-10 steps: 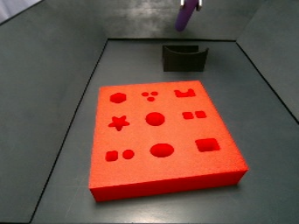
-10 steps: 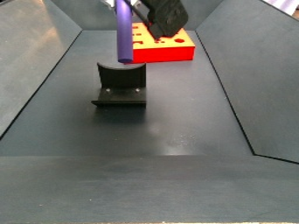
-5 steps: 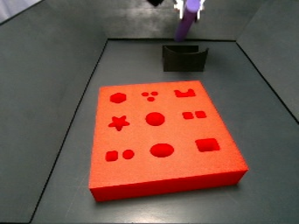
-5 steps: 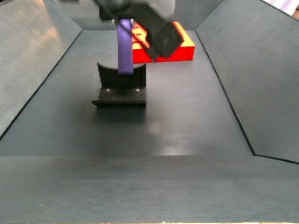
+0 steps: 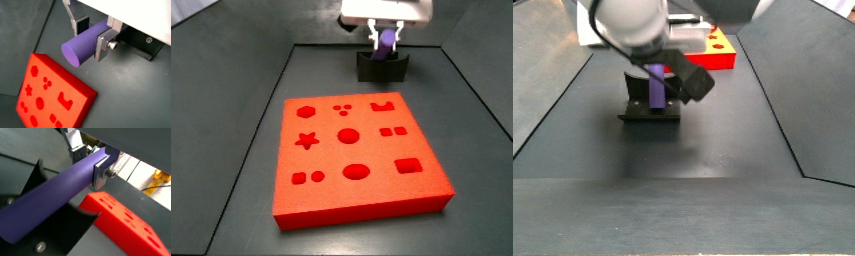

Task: Pick up the round object. Move up. Place the round object on the fixture. Regrasp the round object. Move to above the board. Insert the round object.
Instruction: Place the round object on the fixture, then regrasp the round object.

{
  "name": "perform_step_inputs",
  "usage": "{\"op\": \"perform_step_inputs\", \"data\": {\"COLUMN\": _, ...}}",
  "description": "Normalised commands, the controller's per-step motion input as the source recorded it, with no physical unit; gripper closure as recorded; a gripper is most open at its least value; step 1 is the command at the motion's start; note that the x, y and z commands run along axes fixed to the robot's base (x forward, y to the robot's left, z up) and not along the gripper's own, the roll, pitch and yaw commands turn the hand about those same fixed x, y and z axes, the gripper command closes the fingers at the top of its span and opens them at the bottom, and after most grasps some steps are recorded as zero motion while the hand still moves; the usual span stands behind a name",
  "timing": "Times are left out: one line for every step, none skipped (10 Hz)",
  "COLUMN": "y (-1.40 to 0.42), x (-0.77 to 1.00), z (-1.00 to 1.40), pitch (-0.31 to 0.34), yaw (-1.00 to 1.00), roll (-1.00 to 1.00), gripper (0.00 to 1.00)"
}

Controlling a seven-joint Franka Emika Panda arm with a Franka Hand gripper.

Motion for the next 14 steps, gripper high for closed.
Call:
{"op": "perform_step_inputs", "data": {"y": 0.01, "x": 0.07, "z": -0.2, "pitch": -0.044, "yaw": -0.03, "roll": -0.06, "gripper": 1.0}}
{"op": "perform_step_inputs", "data": {"y": 0.0, "x": 0.0, "z": 0.0, "pitch": 0.0, "yaw": 0.0, "roll": 0.0, "gripper": 0.0}}
{"op": "perform_step_inputs", "data": {"y": 0.0, "x": 0.0, "z": 1.0, "pitch": 0.021, "yaw": 0.04, "roll": -0.06, "gripper": 0.0}}
{"op": "perform_step_inputs", "data": {"y": 0.0, "x": 0.0, "z": 1.0, "pitch": 0.022, "yaw": 0.04, "roll": -0.05, "gripper": 0.0}}
{"op": "perform_step_inputs", "data": {"y": 0.01, "x": -0.01, "z": 1.0, "pitch": 0.031, "yaw": 0.04, "roll": -0.03, "gripper": 0.0}}
{"op": "perform_step_inputs", "data": {"y": 0.0, "x": -0.02, "z": 1.0, "pitch": 0.049, "yaw": 0.02, "roll": 0.01, "gripper": 0.0}}
{"op": "perform_step_inputs", "data": {"y": 0.01, "x": -0.03, "z": 1.0, "pitch": 0.063, "yaw": 0.01, "roll": 0.03, "gripper": 0.0}}
{"op": "perform_step_inputs", "data": {"y": 0.01, "x": -0.03, "z": 0.86, "pitch": 0.074, "yaw": 0.0, "roll": 0.03, "gripper": 0.0}}
{"op": "perform_step_inputs", "data": {"y": 0.01, "x": -0.03, "z": 0.74, "pitch": 0.078, "yaw": -0.01, "roll": 0.03, "gripper": 0.0}}
{"op": "perform_step_inputs", "data": {"y": 0.01, "x": -0.02, "z": 0.42, "pitch": 0.083, "yaw": -0.02, "roll": 0.04, "gripper": 0.0}}
{"op": "perform_step_inputs", "data": {"y": 0.01, "x": -0.02, "z": 0.29, "pitch": 0.084, "yaw": -0.03, "roll": 0.04, "gripper": 0.0}}
{"op": "perform_step_inputs", "data": {"y": -0.68, "x": 0.15, "z": 0.84, "pitch": 0.045, "yaw": 0.01, "roll": 1.0, "gripper": 0.0}}
{"op": "perform_step_inputs", "data": {"y": -0.66, "x": 0.15, "z": 0.78, "pitch": 0.044, "yaw": 0.01, "roll": 1.0, "gripper": 0.0}}
{"op": "perform_step_inputs", "data": {"y": -0.47, "x": 0.05, "z": 0.61, "pitch": 0.038, "yaw": 0.01, "roll": 1.0, "gripper": 0.0}}
